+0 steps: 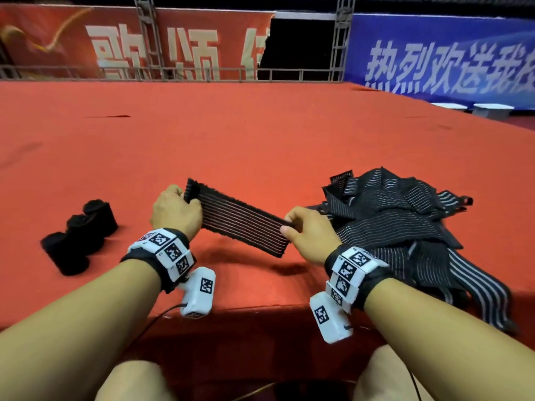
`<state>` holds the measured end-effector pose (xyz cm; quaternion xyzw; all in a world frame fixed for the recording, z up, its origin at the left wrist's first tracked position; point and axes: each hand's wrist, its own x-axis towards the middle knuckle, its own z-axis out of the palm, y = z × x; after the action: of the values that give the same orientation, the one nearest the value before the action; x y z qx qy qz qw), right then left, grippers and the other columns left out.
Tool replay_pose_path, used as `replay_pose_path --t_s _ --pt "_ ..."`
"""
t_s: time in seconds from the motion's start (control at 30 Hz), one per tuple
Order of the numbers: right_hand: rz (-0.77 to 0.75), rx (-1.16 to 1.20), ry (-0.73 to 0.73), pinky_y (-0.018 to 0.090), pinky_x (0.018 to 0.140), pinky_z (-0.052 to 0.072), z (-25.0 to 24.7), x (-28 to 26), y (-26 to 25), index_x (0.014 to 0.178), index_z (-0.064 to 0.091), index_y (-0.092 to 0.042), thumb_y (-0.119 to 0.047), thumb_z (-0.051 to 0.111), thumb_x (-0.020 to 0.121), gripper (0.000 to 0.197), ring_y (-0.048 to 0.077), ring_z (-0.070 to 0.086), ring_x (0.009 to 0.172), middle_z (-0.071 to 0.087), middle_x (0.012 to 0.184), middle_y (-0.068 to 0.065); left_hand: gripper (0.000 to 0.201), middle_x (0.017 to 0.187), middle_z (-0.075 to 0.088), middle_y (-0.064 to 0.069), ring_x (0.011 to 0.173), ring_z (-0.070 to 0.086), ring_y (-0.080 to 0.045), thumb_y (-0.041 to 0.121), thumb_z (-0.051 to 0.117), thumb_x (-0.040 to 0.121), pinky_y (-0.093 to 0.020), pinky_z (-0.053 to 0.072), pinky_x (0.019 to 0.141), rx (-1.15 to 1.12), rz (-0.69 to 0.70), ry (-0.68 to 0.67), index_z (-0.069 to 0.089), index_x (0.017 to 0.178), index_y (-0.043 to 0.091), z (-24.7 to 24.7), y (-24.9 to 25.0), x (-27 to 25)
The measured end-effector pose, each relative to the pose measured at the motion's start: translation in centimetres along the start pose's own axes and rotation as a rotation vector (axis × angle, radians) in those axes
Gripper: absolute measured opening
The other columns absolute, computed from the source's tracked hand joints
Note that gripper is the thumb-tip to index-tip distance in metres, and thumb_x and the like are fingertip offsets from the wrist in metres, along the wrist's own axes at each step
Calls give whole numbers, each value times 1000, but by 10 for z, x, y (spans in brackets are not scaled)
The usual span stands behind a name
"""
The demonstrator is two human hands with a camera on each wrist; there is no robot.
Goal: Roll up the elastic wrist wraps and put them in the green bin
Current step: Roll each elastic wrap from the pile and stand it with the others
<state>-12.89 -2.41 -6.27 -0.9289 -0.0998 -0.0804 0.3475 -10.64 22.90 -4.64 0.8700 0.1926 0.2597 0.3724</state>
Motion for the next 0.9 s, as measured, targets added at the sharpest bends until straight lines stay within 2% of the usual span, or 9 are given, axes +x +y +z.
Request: replay_pose_path --t_s 0.03,0.1,0.2,0.37,0.5,0.63,0.7,0.8,0.9 --pt "0 19 15 43 82 53 2 1 -1 77 55 -29 -25 67 92 20 25 66 82 69 80 -1 4 91 60 -15 93 56 -38 9 55 84 -42 40 76 20 7 -14 52 86 10 0 -3 -1" --pt "5 44 52 44 82 54 7 5 -3 80 57 -29 -23 66 92 17 25 66 82 66 78 -4 19 105 61 -13 102 56 -37 3 55 81 -41 41 84 29 16 -37 55 97 13 1 -8 -4" --pt "6 38 122 36 85 50 8 9 -7 90 65 -28 -22 67 92 7 26 63 90 61 76 -10 27 113 64 -10 109 57 -33 2 61 81 -36 41 89 -23 80 -55 60 105 16 4 -13 -10" --pt "113 -38 51 29 83 50 12 11 -4 72 62 -25 -27 76 83 19 22 65 86 60 68 -12 9 86 72 9 85 67 -14 30 76 84 -31 53 87 -227 158 -54 73 89 22 4 -11 -14" --pt "119 -4 3 28 83 49 18 9 -6 82 66 -23 -33 78 84 16 18 65 89 67 81 -8 25 81 72 10 82 69 -12 8 81 81 -34 57 85 -390 311 -179 63 77 26 8 -2 -21" --pt "28 85 -18 30 90 50 24 9 -14 111 66 -21 -40 80 81 38 14 66 98 71 104 -7 42 95 73 4 98 72 -11 -9 83 73 -28 57 88 -597 370 -336 60 87 24 11 13 -29" --pt "-36 89 -77 29 91 48 27 8 -17 122 61 -20 -37 82 78 51 12 63 104 68 114 -6 46 104 71 2 107 71 -10 -15 80 73 -32 60 85 -702 355 -426 62 95 21 12 21 -33" --pt "-91 187 -71 33 95 49 32 7 -17 121 63 -23 -34 80 79 47 11 64 108 71 114 -8 52 120 67 3 117 67 -10 -22 75 73 -31 60 81 -791 343 -522 63 101 19 12 28 -38" --pt "-99 350 12 42 94 53 30 9 -16 112 72 -26 -35 67 83 31 11 69 99 75 101 -10 46 125 66 2 114 68 -9 -20 74 76 -24 58 79 -764 338 -552 64 102 17 12 26 -36"
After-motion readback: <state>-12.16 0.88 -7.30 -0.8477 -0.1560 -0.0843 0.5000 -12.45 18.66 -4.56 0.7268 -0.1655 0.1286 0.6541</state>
